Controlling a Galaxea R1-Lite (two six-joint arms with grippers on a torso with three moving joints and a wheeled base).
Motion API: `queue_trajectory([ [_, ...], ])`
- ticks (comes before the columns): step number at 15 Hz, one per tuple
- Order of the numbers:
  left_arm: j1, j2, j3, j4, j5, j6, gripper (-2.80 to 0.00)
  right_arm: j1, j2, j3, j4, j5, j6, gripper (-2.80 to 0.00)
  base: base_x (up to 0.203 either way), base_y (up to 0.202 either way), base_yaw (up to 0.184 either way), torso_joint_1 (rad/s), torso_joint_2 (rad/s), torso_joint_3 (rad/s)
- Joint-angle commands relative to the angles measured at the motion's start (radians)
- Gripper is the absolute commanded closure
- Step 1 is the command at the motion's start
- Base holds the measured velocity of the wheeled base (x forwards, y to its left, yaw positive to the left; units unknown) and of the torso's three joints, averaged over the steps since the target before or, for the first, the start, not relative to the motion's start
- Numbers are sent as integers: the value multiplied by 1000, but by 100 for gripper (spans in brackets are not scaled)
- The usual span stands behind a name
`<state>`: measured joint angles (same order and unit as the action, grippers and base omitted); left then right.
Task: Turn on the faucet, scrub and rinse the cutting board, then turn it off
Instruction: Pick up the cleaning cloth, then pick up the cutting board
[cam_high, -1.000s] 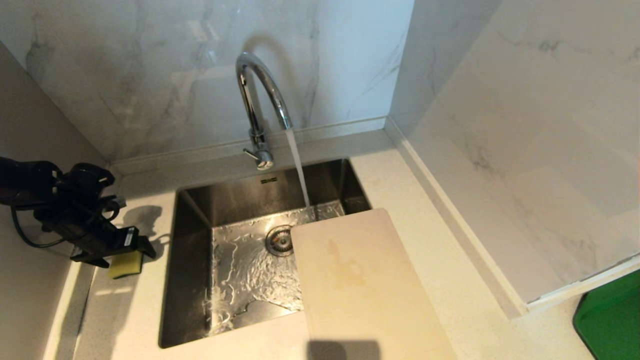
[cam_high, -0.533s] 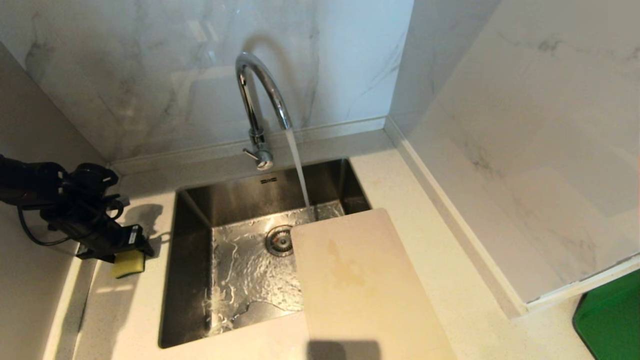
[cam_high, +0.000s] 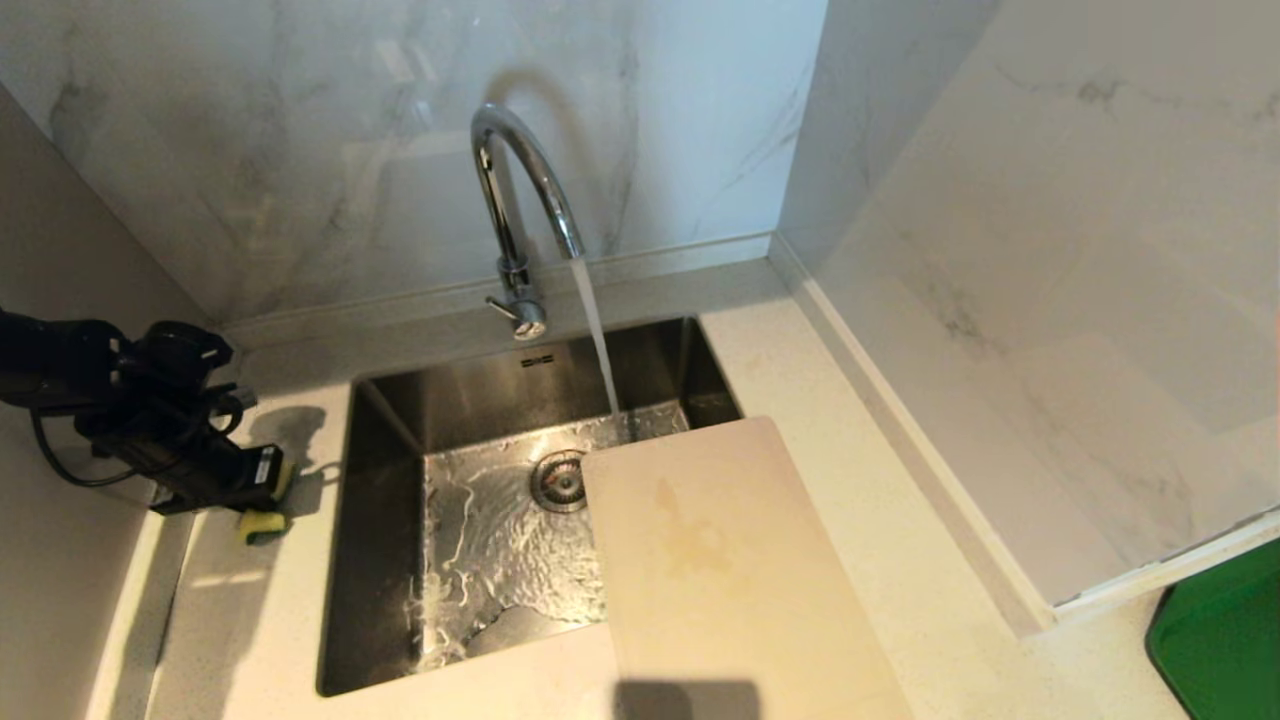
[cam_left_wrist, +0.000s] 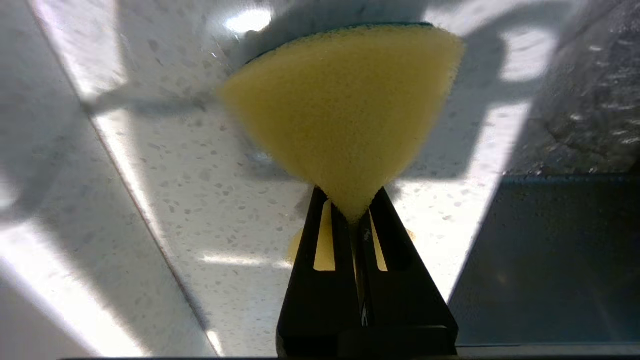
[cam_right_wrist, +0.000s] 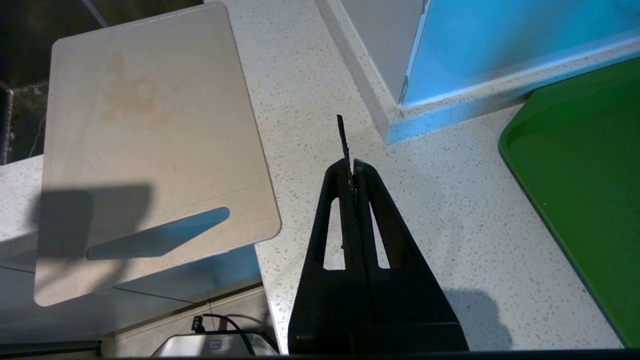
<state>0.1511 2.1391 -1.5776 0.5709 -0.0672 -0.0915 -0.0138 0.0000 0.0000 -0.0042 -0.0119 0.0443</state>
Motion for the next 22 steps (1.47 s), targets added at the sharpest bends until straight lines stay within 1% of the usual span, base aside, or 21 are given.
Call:
queue_trajectory([
  [1, 1, -69, -11, 13, 0, 11, 0, 0, -2, 0, 0, 0, 1, 0, 0, 0, 0, 0, 0, 0],
  [3, 0, -127, -13, 42, 0, 20, 0, 0, -2, 0, 0, 0, 0, 0, 0, 0, 0, 0, 0, 0],
  [7, -15, -299, -21, 166, -4, 25, 0, 0, -2, 0, 0, -2, 0, 0, 0, 0, 0, 0, 0, 0],
  [8, -17, -346, -16, 193, -10, 42, 0, 0, -2, 0, 0, 0, 0, 0, 0, 0, 0, 0, 0, 0],
  [10, -24, -438, 1, 230, -35, 100, 0, -1, -2, 0, 0, 0, 2, 0, 0, 0, 0, 0, 0, 0],
  [12, -58, -512, 21, 245, -44, 132, 0, 0, -2, 0, 0, 0, 0, 0, 0, 0, 0, 0, 0, 0],
  [15, -118, -591, 65, 248, -45, 137, 0, 0, -2, 1, 0, -1, 0, 0, 0, 0, 0, 0, 0, 0],
  [17, -136, -659, 119, 247, -46, 143, 0, 0, -2, 0, 0, 0, 0, 0, 0, 0, 0, 0, 0, 0],
  [22, -145, -878, 386, 216, -52, 197, 0, 0, -2, 1, 0, 0, 0, 0, 0, 0, 0, 0, 0, 0],
])
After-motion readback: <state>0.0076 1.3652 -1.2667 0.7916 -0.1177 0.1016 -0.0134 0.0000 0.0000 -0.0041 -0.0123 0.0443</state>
